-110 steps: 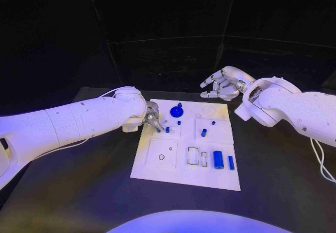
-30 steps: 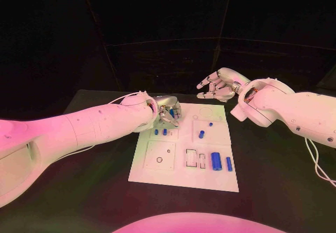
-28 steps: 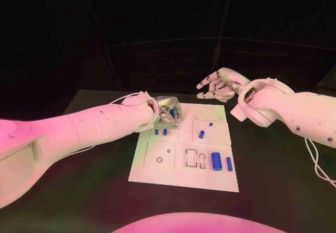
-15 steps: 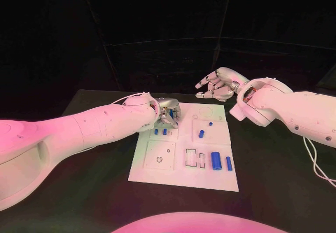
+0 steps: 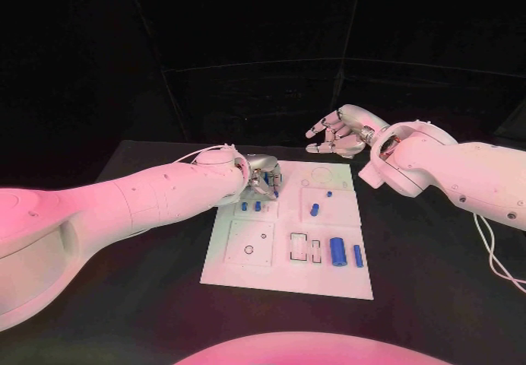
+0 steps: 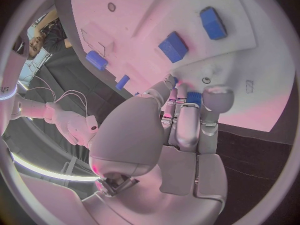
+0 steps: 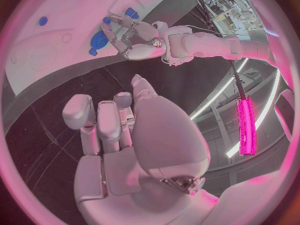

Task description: Assemble the parts on the task board

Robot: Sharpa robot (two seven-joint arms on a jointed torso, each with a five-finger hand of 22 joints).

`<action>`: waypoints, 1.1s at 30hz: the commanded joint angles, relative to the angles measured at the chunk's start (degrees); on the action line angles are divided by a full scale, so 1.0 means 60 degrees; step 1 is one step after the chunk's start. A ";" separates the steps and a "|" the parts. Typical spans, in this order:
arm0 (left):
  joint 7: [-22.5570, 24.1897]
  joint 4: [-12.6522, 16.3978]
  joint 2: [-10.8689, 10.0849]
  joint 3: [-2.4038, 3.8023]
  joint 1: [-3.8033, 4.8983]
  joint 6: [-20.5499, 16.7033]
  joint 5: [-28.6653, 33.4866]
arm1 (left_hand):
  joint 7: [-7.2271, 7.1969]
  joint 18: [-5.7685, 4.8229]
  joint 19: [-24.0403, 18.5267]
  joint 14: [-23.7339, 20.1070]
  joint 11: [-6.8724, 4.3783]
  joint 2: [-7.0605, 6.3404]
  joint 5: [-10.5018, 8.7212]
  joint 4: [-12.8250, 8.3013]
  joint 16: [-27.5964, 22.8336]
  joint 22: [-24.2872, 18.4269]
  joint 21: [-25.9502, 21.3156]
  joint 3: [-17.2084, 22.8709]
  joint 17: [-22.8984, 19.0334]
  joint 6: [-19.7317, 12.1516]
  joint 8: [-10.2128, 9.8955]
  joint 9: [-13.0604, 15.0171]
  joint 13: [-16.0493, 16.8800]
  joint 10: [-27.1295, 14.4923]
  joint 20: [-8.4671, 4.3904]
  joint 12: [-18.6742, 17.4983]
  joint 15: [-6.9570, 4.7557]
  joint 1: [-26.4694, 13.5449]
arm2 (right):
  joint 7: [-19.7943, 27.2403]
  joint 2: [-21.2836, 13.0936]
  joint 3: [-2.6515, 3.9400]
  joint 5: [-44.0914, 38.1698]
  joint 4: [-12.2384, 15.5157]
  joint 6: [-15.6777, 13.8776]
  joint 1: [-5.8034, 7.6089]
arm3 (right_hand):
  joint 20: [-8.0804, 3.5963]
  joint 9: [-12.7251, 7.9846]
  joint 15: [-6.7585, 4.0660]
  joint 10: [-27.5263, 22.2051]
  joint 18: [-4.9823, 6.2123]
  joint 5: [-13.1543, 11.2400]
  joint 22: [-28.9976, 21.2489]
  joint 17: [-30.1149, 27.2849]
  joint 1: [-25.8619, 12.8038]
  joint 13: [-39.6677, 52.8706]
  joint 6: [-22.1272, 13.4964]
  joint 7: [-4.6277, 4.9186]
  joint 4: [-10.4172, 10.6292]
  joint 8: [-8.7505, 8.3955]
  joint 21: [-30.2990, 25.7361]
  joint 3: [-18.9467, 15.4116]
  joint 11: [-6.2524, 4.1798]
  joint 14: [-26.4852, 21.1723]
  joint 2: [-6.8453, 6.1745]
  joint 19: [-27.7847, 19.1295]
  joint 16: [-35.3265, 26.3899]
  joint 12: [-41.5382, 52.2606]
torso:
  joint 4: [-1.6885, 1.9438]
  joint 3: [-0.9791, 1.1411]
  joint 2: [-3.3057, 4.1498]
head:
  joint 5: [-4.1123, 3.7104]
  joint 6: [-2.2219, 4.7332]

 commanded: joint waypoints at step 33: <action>-0.0201 -0.0023 0.0174 -0.0013 -0.0089 0.0392 -0.0067 | 0.0026 -0.0230 0.0154 0.0089 0.0030 -0.0446 -0.0017 -0.0177 -0.0137 0.0824 0.0719 0.0836 -0.0637 -0.0222 -0.0779 -0.0228 -0.0548 0.0333 -0.0030 -0.0670 -0.0064 -0.0445 | 0.0076 0.0025 0.0006 0.0022 0.0054 -0.0081 0.0018 | 0.0018 -0.0013 -0.0035 -0.0028 0.0072 0.0053 0.0015 0.0025 0.0002 0.0016 -0.0066 -0.0006 0.0008 0.0067 -0.0034 0.0037 0.0014 0.0104 0.0091 -0.0024 -0.0016 0.0045 | -0.0005 0.0004 -0.0001 | -0.0016 -0.0007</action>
